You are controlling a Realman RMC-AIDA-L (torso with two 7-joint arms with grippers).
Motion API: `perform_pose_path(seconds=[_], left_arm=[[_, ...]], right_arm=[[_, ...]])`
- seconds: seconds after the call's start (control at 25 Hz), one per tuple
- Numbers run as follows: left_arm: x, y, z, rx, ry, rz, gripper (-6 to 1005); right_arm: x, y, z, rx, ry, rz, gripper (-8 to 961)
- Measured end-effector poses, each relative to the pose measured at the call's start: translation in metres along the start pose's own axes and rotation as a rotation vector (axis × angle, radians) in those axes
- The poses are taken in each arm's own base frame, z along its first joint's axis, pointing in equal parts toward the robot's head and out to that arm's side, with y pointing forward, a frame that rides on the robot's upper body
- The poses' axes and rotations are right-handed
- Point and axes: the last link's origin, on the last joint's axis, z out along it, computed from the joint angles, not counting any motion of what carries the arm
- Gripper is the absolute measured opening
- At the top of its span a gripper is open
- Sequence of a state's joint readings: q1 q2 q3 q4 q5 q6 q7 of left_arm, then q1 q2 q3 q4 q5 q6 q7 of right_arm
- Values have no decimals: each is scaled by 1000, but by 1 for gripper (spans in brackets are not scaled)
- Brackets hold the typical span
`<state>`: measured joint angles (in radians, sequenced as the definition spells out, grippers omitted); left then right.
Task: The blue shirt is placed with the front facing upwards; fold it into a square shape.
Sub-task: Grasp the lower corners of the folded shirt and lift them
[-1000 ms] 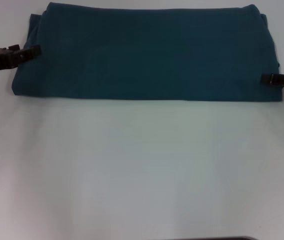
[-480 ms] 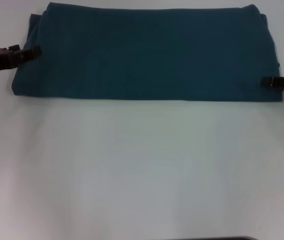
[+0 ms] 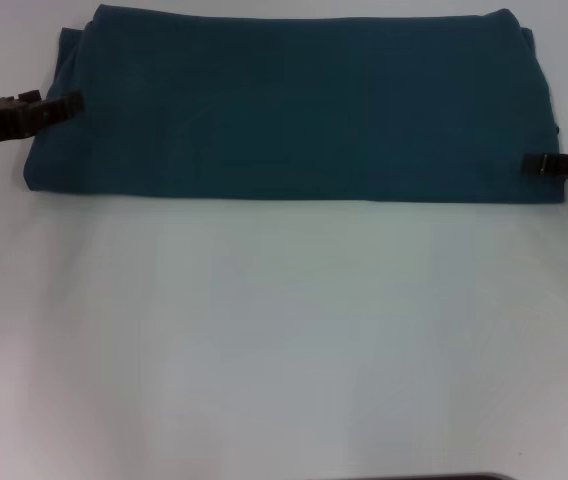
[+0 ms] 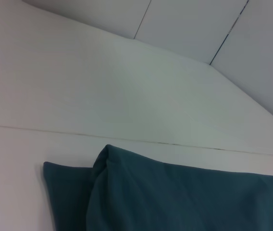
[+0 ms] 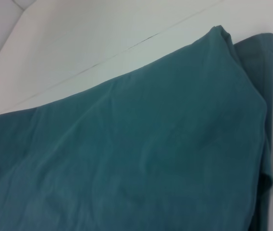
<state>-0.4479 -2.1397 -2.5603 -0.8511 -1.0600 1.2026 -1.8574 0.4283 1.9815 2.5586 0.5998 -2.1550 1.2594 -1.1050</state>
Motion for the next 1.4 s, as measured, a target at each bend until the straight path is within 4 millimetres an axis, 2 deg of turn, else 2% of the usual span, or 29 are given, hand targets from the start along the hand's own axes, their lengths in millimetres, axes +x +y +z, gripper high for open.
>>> perform_pose_path(seconds=[0.12, 0.44, 0.68, 0.88, 1.4], left_arm=[[0, 0, 0, 0, 0, 0, 707], [0, 0, 0, 0, 0, 0, 707], [-2, -1, -1, 3, 0, -5, 707], [-6, -5, -7, 18, -2, -18, 707], [-27, -20, -27, 64, -27, -48, 707]], right_arm=[[-1, 1, 1, -1, 0, -1, 602], [0, -1, -1, 3, 0, 2, 378], [1, -2, -1, 6, -1, 0, 133], [0, -2, -1, 10, -3, -1, 19], [-2, -1, -1, 7, -4, -7, 19]])
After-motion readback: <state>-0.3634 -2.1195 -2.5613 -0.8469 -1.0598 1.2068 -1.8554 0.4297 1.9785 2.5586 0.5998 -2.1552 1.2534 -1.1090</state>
